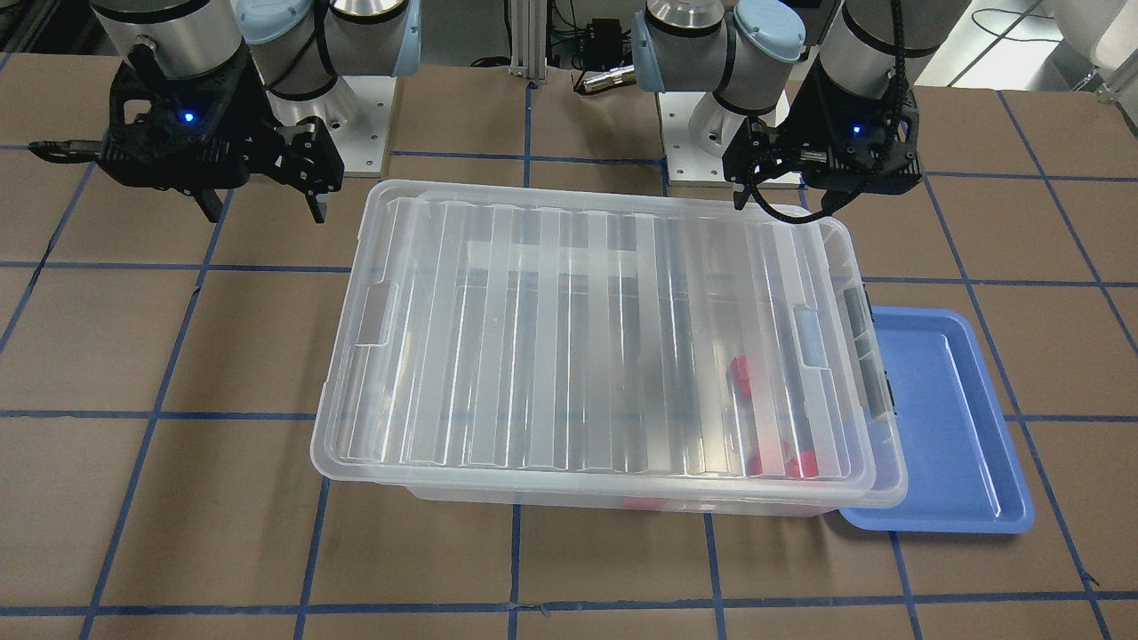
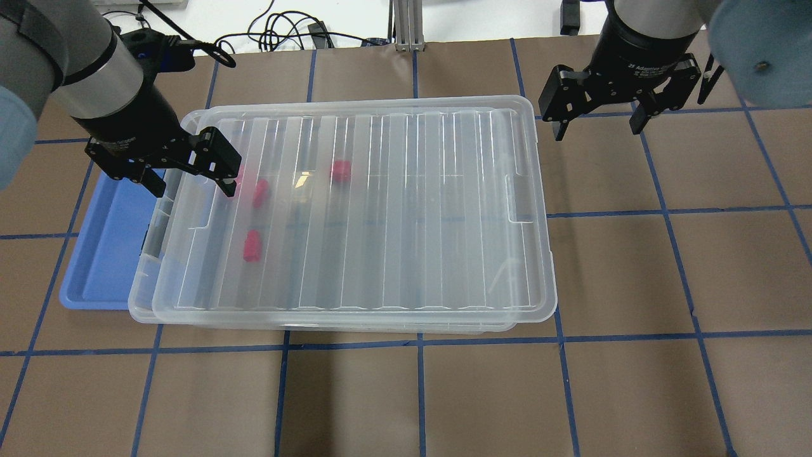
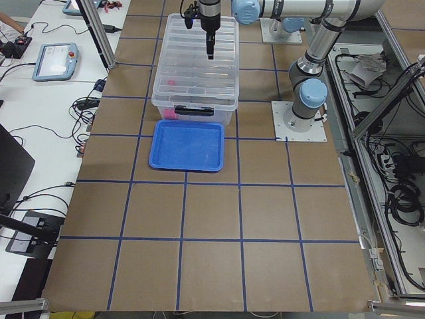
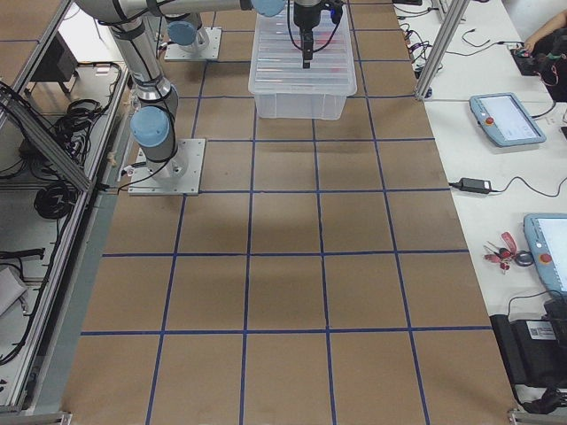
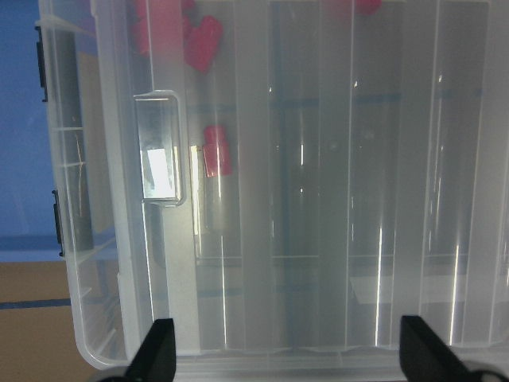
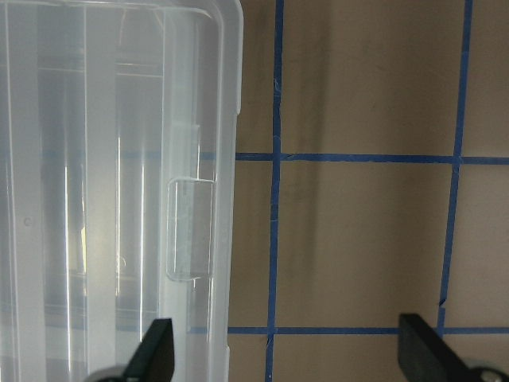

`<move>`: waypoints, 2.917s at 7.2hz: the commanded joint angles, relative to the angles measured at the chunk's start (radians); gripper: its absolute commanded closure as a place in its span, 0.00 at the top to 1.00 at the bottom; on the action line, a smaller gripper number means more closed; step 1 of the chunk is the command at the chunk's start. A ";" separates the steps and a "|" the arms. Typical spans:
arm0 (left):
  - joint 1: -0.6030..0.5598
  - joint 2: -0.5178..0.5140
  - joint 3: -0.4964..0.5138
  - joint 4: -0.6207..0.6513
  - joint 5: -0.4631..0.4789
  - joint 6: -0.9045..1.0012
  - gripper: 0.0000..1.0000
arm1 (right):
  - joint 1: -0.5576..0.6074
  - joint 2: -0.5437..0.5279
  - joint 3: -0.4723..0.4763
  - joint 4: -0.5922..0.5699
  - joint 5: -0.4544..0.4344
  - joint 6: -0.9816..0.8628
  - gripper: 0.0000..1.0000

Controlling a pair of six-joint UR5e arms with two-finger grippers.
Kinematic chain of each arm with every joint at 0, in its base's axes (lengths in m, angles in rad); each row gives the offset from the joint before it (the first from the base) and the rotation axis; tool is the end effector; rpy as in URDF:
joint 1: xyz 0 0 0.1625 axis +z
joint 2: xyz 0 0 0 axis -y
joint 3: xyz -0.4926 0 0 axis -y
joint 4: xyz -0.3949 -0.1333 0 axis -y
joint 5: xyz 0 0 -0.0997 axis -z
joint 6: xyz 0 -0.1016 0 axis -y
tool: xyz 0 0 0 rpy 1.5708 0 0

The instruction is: Place red block in blue tray from box

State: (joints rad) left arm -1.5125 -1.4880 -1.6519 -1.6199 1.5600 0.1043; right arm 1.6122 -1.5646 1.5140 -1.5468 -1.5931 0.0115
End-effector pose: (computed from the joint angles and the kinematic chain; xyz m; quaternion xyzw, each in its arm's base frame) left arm -0.1080 -0.4560 0.5479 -0.0229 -0.9994 -0.0232 0.0073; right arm 0.1516 -0.4940 0.5762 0.0148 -0.9997 0.0136 0.0108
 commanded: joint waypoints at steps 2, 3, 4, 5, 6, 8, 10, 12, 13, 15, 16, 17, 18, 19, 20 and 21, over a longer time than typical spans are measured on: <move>0.001 -0.002 -0.002 0.000 0.000 0.003 1.00 | 0.000 -0.002 0.002 0.002 -0.001 -0.001 1.00; 0.002 0.000 0.004 0.000 0.000 0.005 1.00 | 0.000 0.000 0.002 0.001 0.002 0.001 1.00; 0.002 -0.001 0.007 0.002 -0.001 0.005 1.00 | 0.009 0.008 0.026 -0.006 0.004 0.005 1.00; 0.002 -0.001 0.007 0.002 -0.001 0.005 1.00 | 0.037 0.011 0.102 -0.077 0.021 0.007 1.00; 0.002 -0.001 0.009 0.002 0.000 0.005 1.00 | 0.041 0.018 0.189 -0.189 0.015 0.004 1.00; 0.002 -0.001 0.009 0.002 -0.001 0.005 1.00 | 0.041 0.055 0.328 -0.368 0.012 -0.001 1.00; 0.002 -0.003 0.006 0.002 -0.001 0.005 1.00 | 0.032 0.087 0.345 -0.446 0.004 -0.013 1.00; 0.002 -0.002 0.004 0.002 -0.012 0.003 1.00 | 0.006 0.090 0.342 -0.435 -0.043 -0.030 1.00; 0.002 -0.001 0.003 0.002 -0.012 0.000 1.00 | -0.036 0.083 0.350 -0.426 -0.068 -0.051 1.00; 0.002 -0.001 -0.003 0.003 -0.012 -0.002 1.00 | -0.072 0.080 0.350 -0.423 -0.090 -0.087 1.00; 0.003 0.000 -0.002 0.002 -0.015 -0.002 1.00 | -0.077 0.080 0.350 -0.396 -0.152 -0.091 1.00; 0.003 -0.001 -0.003 0.002 -0.012 -0.002 1.00 | -0.087 0.080 0.348 -0.385 -0.204 -0.126 1.00; 0.017 -0.003 0.001 0.005 -0.006 0.011 1.00 | -0.097 0.078 0.348 -0.383 -0.209 -0.130 1.00; 0.052 -0.003 -0.002 0.008 -0.006 0.011 1.00 | -0.113 0.077 0.345 -0.378 -0.215 -0.146 1.00; 0.099 -0.008 -0.011 0.009 -0.003 0.014 1.00 | -0.132 0.077 0.341 -0.356 -0.235 -0.159 1.00; 0.138 -0.017 -0.011 0.015 0.006 0.018 1.00 | -0.136 0.077 0.337 -0.349 -0.240 -0.160 1.00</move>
State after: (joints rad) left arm -1.4244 -1.4962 -1.6594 -1.6102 1.5580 0.1177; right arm 1.4882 -1.4876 1.8558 -1.9095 -1.8208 -0.1407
